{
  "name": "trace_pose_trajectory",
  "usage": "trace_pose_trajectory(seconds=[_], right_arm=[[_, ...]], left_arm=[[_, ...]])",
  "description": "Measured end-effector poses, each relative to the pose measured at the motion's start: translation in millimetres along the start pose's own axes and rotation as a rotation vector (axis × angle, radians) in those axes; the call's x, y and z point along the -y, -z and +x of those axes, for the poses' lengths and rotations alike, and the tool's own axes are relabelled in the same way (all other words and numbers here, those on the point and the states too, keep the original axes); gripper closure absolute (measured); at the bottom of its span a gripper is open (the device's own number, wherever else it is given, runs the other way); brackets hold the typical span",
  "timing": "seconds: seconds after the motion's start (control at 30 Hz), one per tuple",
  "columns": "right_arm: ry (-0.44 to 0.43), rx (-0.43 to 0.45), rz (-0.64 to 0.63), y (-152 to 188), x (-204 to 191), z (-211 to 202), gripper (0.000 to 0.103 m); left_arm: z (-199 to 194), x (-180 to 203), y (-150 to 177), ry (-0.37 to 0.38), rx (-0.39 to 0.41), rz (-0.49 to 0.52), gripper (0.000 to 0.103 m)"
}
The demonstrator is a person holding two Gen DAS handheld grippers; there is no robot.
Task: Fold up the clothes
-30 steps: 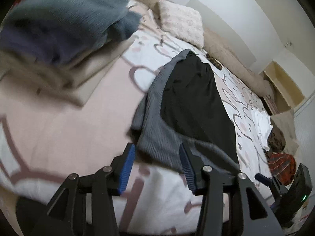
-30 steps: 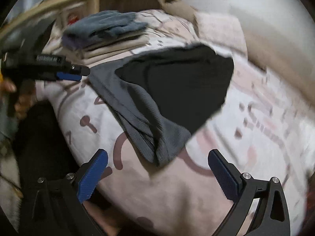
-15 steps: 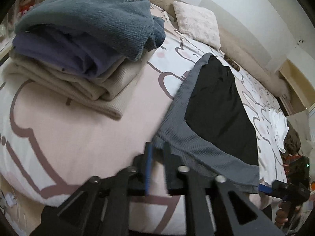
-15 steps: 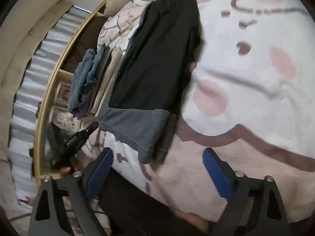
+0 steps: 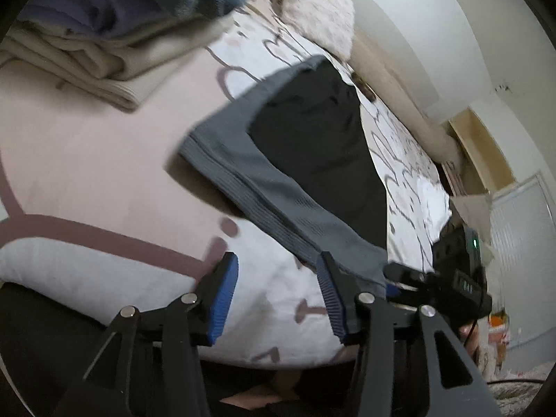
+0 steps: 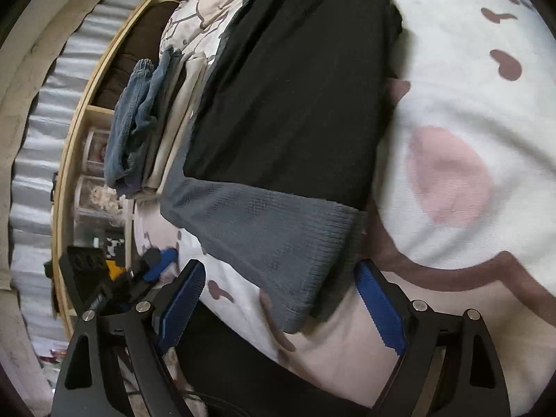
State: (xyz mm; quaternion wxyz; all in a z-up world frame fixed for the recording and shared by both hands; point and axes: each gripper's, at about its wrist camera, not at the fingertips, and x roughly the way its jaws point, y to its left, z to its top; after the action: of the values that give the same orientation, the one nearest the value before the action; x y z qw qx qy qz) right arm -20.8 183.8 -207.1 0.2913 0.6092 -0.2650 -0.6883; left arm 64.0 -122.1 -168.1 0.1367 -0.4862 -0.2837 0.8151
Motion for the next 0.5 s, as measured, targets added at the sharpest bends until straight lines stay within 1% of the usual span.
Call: trace_pose_trajectory(seconds=[0.07, 0.13, 0.2, 0.27, 0.3, 0.33, 0.4, 0.43, 0.47, 0.5], right_arm=[[-0.015, -0.003, 0.015, -1, 0, 1, 0.014], [-0.042, -0.016, 0.043, -1, 2, 2, 0.027], [-0.056, -0.031, 0.087, -3, 7, 5, 0.032], [-0.065, -0.038, 0.108, -5, 9, 6, 0.040], [-0.074, -0.042, 0.118, -6, 9, 7, 0.049], [-0.084, -0.049, 0.129, -6, 10, 9, 0.065], [-0.115, -0.080, 0.173, -4, 14, 16, 0.088], [-0.130, -0.090, 0.193, -3, 16, 19, 0.088], [-0.139, -0.082, 0.200, -2, 15, 17, 0.088], [-0.153, -0.071, 0.192, -2, 13, 13, 0.089]], left_arm=[[1, 5, 1, 0.007, -0.008, 0.010, 0.056], [2, 8, 1, 0.011, -0.013, 0.014, 0.056], [2, 8, 0, 0.013, -0.015, 0.014, 0.056], [3, 7, 1, 0.021, -0.015, 0.009, 0.056], [3, 7, 1, 0.025, -0.015, 0.007, 0.056], [4, 8, 1, 0.032, -0.018, 0.002, 0.056], [5, 7, 3, 0.045, -0.023, -0.008, 0.056], [5, 6, 4, 0.068, -0.028, -0.025, 0.056], [5, 5, 5, 0.091, -0.033, -0.042, 0.055], [6, 4, 6, 0.115, -0.038, -0.059, 0.053]])
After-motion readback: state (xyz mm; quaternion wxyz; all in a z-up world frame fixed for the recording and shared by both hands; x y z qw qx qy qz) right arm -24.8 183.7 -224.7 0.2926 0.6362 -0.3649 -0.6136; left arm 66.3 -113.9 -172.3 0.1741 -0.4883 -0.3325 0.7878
